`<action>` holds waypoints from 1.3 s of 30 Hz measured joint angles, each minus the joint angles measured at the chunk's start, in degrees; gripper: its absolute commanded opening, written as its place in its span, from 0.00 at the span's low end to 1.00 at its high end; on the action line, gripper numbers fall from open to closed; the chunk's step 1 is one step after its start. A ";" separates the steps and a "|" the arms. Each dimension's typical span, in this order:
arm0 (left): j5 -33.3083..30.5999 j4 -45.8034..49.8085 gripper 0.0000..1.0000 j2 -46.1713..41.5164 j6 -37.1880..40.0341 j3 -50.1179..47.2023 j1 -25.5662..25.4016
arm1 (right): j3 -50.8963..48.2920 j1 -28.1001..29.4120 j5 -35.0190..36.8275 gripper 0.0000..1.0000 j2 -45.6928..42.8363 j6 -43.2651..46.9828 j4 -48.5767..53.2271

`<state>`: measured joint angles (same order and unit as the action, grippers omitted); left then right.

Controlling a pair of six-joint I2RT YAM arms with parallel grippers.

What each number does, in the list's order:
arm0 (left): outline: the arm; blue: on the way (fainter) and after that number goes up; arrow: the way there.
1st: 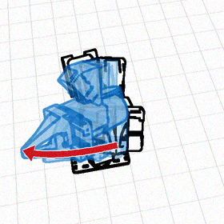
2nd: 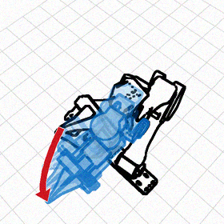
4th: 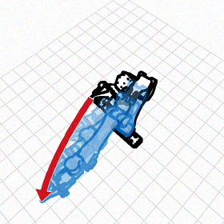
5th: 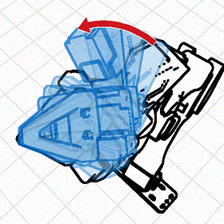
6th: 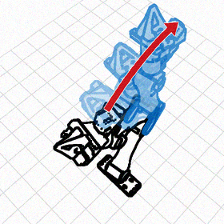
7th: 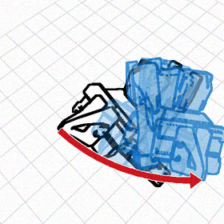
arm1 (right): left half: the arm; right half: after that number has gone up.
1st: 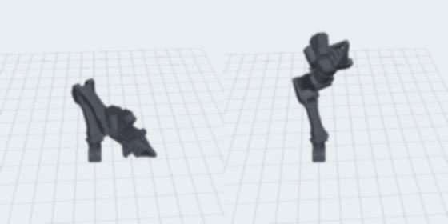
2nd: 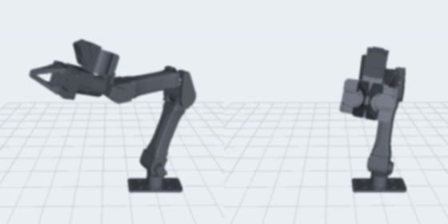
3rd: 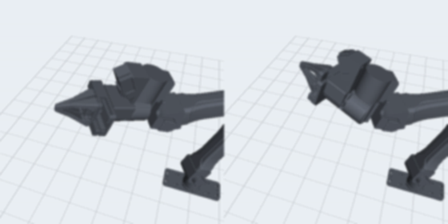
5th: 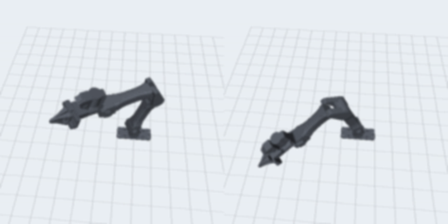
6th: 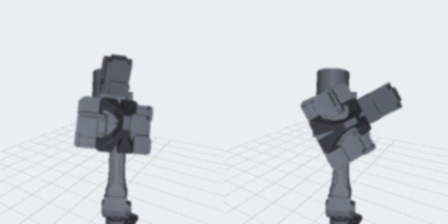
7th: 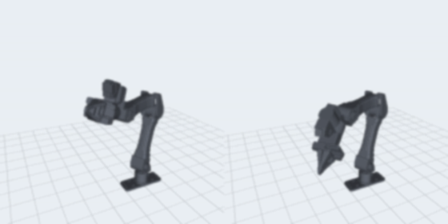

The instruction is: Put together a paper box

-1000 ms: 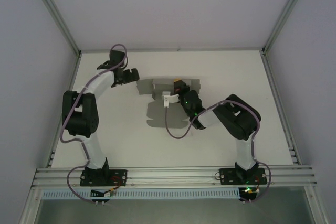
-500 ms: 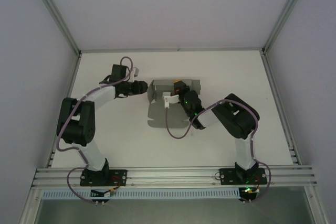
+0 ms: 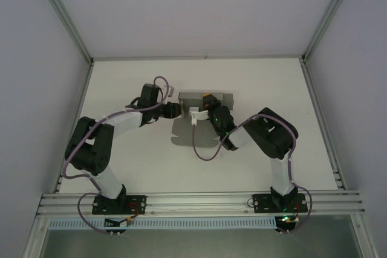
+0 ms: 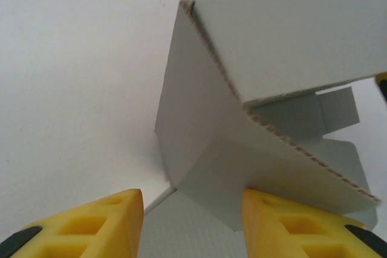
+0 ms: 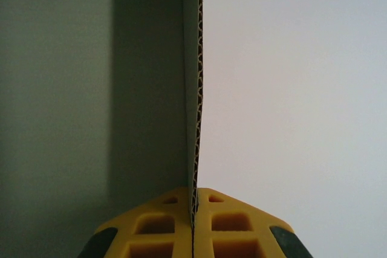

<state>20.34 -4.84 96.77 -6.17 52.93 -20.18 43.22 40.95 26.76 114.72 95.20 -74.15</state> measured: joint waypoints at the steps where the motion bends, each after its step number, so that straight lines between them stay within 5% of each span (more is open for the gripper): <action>1: -0.44 -1.09 0.46 0.02 0.04 -1.11 -0.31 | -0.44 0.17 0.17 0.02 0.00 0.00 -0.44; 15: -7.26 -11.06 0.41 2.82 2.62 -4.90 -4.92 | -4.24 3.48 5.18 0.00 0.59 0.83 -6.03; 24: -5.49 -13.55 0.42 8.17 5.68 -1.14 -5.64 | -5.62 3.37 6.47 0.00 -2.27 -1.81 -2.32; 39: -5.51 -15.54 0.53 9.40 7.54 -0.57 -6.03 | -0.37 2.62 5.62 0.00 -14.34 -18.84 32.17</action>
<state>14.83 -20.38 106.17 1.37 52.36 -26.22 42.85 43.57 32.38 100.38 76.36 -41.98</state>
